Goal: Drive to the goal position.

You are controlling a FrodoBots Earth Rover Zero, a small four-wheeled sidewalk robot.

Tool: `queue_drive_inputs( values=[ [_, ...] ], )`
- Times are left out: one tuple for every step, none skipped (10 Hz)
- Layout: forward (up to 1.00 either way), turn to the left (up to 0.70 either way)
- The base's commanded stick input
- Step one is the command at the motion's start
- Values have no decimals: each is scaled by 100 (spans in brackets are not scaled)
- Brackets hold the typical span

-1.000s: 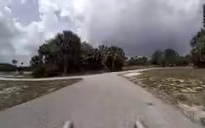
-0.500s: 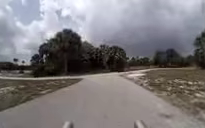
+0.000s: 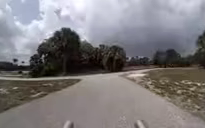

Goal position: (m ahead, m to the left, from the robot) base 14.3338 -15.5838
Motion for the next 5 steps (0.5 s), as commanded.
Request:
queue_drive_inputs(
  values=[
    [85,30],
    [85,7],
    [85,0],
    [85,0],
    [85,0]
  ],
)
